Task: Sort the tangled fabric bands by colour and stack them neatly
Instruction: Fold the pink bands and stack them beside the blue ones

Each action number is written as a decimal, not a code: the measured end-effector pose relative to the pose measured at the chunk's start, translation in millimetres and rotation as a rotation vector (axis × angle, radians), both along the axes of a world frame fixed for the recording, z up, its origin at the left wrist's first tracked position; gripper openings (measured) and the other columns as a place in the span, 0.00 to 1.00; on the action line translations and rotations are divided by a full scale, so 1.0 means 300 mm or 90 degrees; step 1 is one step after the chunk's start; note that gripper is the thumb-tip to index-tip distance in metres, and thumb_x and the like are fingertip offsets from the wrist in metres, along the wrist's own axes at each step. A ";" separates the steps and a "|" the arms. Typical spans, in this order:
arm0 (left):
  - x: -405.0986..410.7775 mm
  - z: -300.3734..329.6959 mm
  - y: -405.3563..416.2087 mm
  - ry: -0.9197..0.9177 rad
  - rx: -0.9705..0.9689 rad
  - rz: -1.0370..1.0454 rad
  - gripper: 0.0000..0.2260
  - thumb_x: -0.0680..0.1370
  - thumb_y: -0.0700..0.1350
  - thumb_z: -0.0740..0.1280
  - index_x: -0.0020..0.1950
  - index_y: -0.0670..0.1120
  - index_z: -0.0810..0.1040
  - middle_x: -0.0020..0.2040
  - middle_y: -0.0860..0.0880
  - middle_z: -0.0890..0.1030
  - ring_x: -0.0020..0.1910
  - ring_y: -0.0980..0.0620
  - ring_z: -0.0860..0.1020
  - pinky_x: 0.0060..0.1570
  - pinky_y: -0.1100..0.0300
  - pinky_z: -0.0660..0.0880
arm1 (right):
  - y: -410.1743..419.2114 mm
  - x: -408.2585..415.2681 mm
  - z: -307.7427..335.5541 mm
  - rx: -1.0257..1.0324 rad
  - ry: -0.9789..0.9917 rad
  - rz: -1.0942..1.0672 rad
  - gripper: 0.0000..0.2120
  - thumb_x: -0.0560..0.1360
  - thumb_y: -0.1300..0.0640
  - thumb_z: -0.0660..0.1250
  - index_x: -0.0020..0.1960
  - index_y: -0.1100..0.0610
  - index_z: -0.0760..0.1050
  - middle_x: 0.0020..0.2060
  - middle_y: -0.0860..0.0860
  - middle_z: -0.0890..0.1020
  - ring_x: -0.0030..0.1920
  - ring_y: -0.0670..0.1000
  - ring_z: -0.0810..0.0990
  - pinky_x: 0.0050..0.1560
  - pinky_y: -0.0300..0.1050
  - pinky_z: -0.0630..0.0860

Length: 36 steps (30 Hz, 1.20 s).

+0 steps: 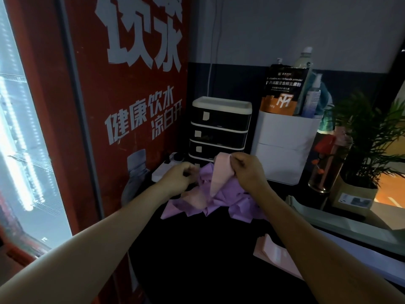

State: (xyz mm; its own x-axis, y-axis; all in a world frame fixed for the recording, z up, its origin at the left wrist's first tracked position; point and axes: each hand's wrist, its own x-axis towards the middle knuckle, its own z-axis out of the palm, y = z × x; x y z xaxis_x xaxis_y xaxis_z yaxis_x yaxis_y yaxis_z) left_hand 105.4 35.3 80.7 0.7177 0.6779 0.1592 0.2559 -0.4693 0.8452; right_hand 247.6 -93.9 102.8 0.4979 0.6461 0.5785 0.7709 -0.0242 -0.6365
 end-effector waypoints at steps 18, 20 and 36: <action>-0.007 0.034 0.006 -0.272 -0.145 0.133 0.08 0.78 0.43 0.64 0.54 0.43 0.80 0.50 0.49 0.79 0.51 0.53 0.75 0.51 0.60 0.72 | -0.045 0.126 -0.053 0.032 0.129 -0.106 0.13 0.75 0.65 0.63 0.31 0.64 0.74 0.26 0.59 0.72 0.31 0.49 0.68 0.32 0.41 0.64; -0.019 0.040 0.037 -0.301 -0.145 0.192 0.06 0.79 0.45 0.64 0.50 0.44 0.79 0.48 0.49 0.78 0.50 0.51 0.74 0.50 0.59 0.71 | -0.056 0.137 -0.062 0.012 0.112 -0.130 0.21 0.75 0.65 0.64 0.25 0.53 0.66 0.23 0.49 0.67 0.28 0.45 0.64 0.29 0.39 0.61; -0.071 0.012 0.118 -0.225 -0.063 0.390 0.16 0.82 0.42 0.56 0.67 0.36 0.70 0.66 0.37 0.72 0.65 0.40 0.70 0.62 0.55 0.66 | -0.086 0.201 -0.134 -0.002 0.261 -0.166 0.19 0.73 0.61 0.68 0.23 0.54 0.74 0.19 0.48 0.70 0.28 0.49 0.70 0.33 0.47 0.70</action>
State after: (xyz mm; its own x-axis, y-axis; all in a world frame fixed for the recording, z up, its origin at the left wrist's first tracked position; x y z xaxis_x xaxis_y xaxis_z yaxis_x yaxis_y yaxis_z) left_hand 84.0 70.6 84.3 0.1196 0.9662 0.2283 0.1518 -0.2451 0.9575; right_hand 308.0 -119.7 62.7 0.8295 0.4714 0.2995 0.4251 -0.1851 -0.8860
